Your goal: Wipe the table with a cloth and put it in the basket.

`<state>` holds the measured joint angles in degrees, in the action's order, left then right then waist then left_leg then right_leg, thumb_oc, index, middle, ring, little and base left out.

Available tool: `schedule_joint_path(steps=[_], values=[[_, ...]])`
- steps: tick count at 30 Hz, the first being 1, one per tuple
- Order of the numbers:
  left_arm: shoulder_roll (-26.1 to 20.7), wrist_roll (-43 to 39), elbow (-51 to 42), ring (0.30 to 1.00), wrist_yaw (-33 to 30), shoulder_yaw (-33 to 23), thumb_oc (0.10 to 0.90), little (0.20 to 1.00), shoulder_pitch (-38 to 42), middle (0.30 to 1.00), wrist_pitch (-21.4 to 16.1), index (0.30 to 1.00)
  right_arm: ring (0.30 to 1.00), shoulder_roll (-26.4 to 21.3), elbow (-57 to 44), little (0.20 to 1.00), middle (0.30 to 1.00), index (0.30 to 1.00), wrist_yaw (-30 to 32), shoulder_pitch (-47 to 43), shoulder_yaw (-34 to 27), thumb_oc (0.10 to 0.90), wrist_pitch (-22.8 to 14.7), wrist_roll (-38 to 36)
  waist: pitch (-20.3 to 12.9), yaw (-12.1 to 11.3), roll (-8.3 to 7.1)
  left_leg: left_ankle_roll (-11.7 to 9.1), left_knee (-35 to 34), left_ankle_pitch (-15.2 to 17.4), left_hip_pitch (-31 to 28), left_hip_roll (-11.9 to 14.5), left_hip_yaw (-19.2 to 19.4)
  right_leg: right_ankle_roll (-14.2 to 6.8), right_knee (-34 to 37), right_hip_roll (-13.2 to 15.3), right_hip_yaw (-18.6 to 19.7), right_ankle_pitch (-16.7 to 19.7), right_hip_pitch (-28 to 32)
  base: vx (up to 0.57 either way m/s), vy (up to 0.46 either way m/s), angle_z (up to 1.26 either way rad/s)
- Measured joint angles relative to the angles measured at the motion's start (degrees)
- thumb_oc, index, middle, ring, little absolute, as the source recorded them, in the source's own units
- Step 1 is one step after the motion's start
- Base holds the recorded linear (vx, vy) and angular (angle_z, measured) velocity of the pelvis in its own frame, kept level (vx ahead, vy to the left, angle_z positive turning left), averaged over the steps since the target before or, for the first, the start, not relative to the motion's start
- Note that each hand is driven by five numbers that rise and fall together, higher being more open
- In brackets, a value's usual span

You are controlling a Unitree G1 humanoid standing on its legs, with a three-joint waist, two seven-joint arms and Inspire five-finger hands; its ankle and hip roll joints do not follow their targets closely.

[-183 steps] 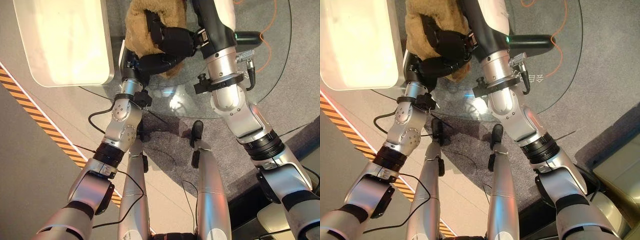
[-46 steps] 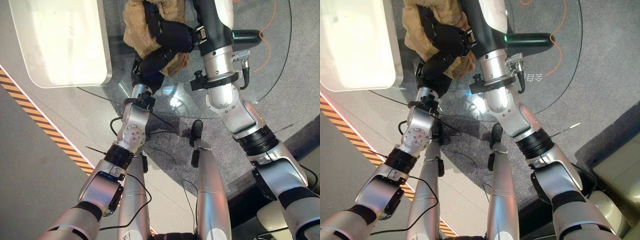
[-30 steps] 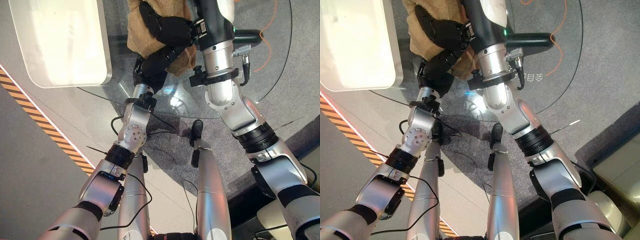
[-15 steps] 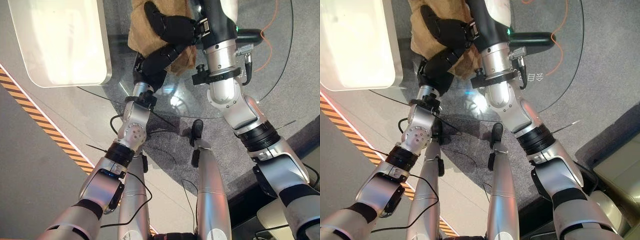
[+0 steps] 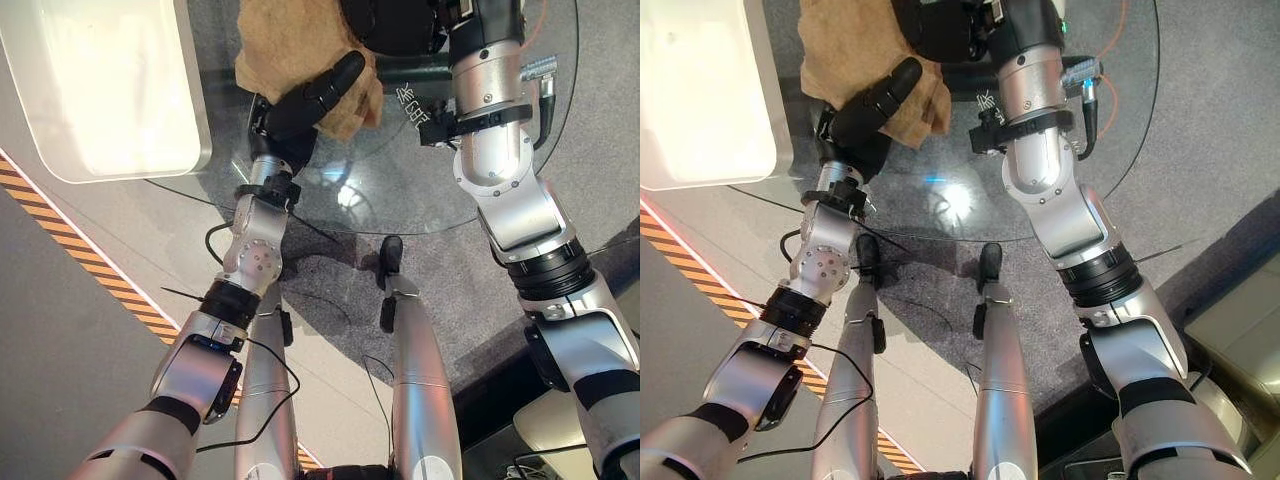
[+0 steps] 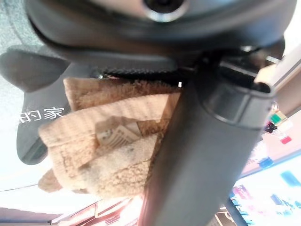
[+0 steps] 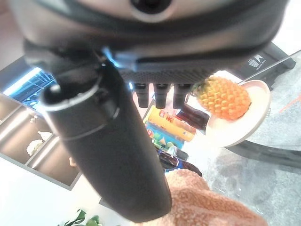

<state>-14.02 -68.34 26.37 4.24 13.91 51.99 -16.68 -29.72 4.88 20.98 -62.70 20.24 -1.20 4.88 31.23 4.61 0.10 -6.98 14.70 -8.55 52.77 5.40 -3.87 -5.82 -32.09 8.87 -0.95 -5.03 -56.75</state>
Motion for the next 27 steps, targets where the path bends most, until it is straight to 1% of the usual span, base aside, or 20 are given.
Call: schedule_joint_path(steps=[4,13,18,27], values=[[0.1,0.6,0.0,0.3,-0.1,-1.1,0.1,0.2,0.0,0.3,0.0,0.3,0.9,0.0,0.0,0.9,0.9,0.9,0.0,0.5,-0.2,0.8,-0.1,-0.4,0.0,0.4,0.0,0.0,0.0,0.0,0.0,0.0,0.0,0.0,0.0,0.0,0.0,0.0,0.0,0.0,0.0,0.0],[-0.1,1.6,0.0,0.3,-0.1,-1.4,0.1,0.2,0.1,0.3,-0.2,0.3,0.9,0.3,0.0,0.9,0.9,0.9,0.9,1.6,-2.4,0.8,-0.1,-0.9,0.0,0.5,0.0,0.0,0.0,0.0,0.0,0.0,0.0,0.0,0.0,0.0,0.0,0.0,0.0,0.0,0.0,0.0],[-0.1,1.8,0.0,0.3,-0.1,-1.4,0.1,0.2,0.1,0.3,-0.7,0.3,0.9,0.3,0.0,0.9,0.9,0.9,3.1,2.3,-3.0,0.8,-0.1,-1.6,0.0,0.4,0.0,0.0,0.0,0.0,0.0,0.0,0.1,0.0,0.0,0.0,0.0,0.0,0.0,0.0,0.0,0.0],[-0.6,1.9,0.0,0.3,0.0,-3.2,0.1,0.2,0.1,0.3,-2.4,0.3,0.9,0.4,1.5,0.9,0.9,0.9,8.1,6.3,-7.8,0.8,0.9,-4.5,0.0,0.6,0.0,0.1,0.0,0.1,0.0,0.0,0.3,0.1,0.3,0.0,0.2,0.1,0.0,0.0,0.0,0.0]])
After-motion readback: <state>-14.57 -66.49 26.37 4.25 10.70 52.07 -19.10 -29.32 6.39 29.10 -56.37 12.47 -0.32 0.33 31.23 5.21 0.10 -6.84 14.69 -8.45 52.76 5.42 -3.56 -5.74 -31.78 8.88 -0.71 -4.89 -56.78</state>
